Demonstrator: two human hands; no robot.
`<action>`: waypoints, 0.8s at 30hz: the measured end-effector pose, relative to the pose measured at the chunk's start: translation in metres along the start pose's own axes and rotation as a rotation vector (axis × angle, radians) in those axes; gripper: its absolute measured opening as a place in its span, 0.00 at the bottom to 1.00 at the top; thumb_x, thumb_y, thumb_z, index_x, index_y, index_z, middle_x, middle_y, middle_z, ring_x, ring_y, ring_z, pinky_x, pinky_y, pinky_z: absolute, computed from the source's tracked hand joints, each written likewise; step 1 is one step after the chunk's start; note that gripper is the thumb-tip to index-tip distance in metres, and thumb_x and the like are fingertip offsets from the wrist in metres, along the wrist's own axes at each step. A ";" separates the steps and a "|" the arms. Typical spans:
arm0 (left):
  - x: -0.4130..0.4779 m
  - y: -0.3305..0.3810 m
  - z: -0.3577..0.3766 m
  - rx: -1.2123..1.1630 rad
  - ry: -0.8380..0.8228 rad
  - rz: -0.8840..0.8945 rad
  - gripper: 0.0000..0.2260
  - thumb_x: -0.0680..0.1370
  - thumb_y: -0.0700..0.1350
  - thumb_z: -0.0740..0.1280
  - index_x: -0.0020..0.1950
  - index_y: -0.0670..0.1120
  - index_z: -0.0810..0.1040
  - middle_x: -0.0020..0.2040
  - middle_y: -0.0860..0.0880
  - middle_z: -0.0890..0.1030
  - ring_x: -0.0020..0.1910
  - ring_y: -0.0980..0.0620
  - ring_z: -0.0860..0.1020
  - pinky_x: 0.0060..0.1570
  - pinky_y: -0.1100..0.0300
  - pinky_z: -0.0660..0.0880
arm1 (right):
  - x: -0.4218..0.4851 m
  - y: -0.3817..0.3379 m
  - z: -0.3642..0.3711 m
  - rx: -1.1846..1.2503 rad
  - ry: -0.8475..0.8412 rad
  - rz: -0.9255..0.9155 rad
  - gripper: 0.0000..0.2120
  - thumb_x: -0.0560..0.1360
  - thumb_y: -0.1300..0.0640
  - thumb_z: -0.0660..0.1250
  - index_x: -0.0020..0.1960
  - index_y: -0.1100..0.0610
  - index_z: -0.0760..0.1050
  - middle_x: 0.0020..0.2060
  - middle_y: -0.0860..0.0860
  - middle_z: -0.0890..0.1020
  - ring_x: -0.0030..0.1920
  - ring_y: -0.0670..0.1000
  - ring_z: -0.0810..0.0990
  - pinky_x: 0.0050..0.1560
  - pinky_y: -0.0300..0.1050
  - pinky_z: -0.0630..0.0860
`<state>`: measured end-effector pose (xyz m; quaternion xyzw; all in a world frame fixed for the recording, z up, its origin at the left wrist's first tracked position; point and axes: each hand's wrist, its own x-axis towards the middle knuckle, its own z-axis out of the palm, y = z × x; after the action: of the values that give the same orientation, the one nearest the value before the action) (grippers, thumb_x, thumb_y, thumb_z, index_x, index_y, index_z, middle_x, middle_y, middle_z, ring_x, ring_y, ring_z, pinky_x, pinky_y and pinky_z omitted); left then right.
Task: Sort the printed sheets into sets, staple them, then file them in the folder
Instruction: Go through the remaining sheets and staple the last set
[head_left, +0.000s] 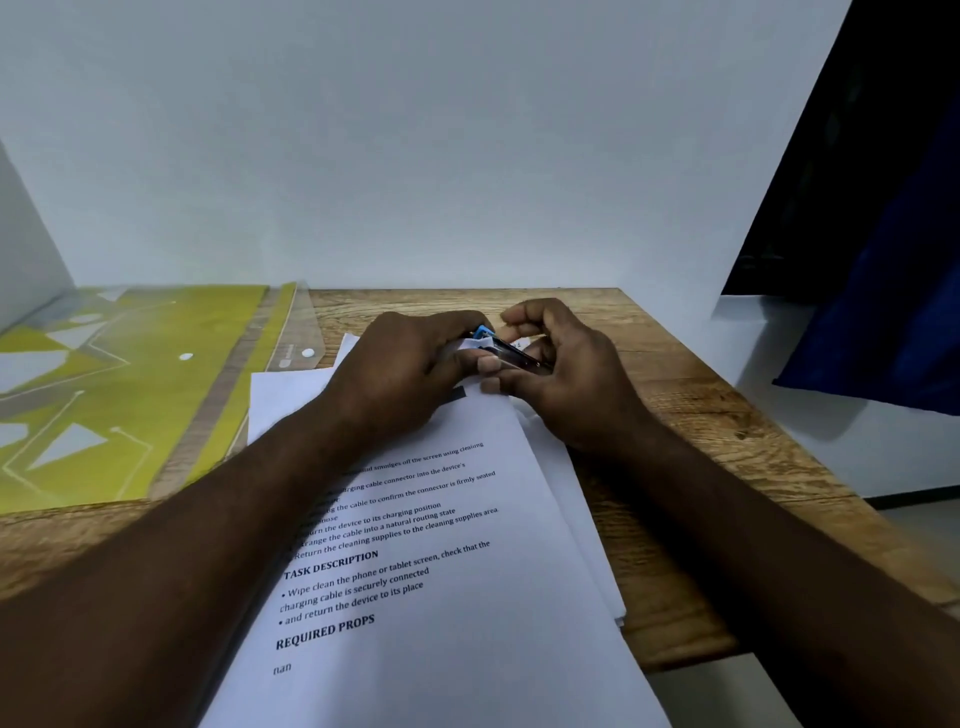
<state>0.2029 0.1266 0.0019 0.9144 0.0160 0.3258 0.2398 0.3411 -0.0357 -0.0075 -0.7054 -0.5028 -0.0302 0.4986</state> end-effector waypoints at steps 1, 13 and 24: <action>0.000 0.001 0.000 0.043 -0.004 0.011 0.11 0.81 0.58 0.65 0.56 0.55 0.81 0.40 0.53 0.85 0.37 0.58 0.80 0.40 0.57 0.73 | 0.000 0.001 0.001 -0.010 -0.018 -0.030 0.18 0.70 0.57 0.83 0.57 0.55 0.82 0.46 0.43 0.84 0.41 0.40 0.80 0.45 0.40 0.76; 0.004 -0.007 0.014 0.313 -0.022 0.140 0.17 0.81 0.53 0.57 0.57 0.41 0.77 0.52 0.42 0.80 0.51 0.42 0.74 0.45 0.59 0.59 | 0.006 0.018 0.003 -0.109 -0.096 -0.143 0.13 0.75 0.47 0.76 0.46 0.57 0.83 0.38 0.50 0.83 0.39 0.52 0.80 0.41 0.50 0.74; 0.000 -0.001 0.026 0.385 0.089 0.153 0.11 0.77 0.43 0.67 0.55 0.39 0.82 0.48 0.40 0.83 0.46 0.37 0.79 0.44 0.53 0.65 | 0.007 0.023 0.000 -0.187 -0.104 -0.216 0.07 0.76 0.51 0.75 0.42 0.52 0.79 0.35 0.46 0.80 0.36 0.47 0.77 0.38 0.48 0.72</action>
<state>0.2187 0.1166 -0.0160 0.9266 0.0190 0.3739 0.0341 0.3612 -0.0306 -0.0191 -0.6911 -0.5960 -0.0938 0.3981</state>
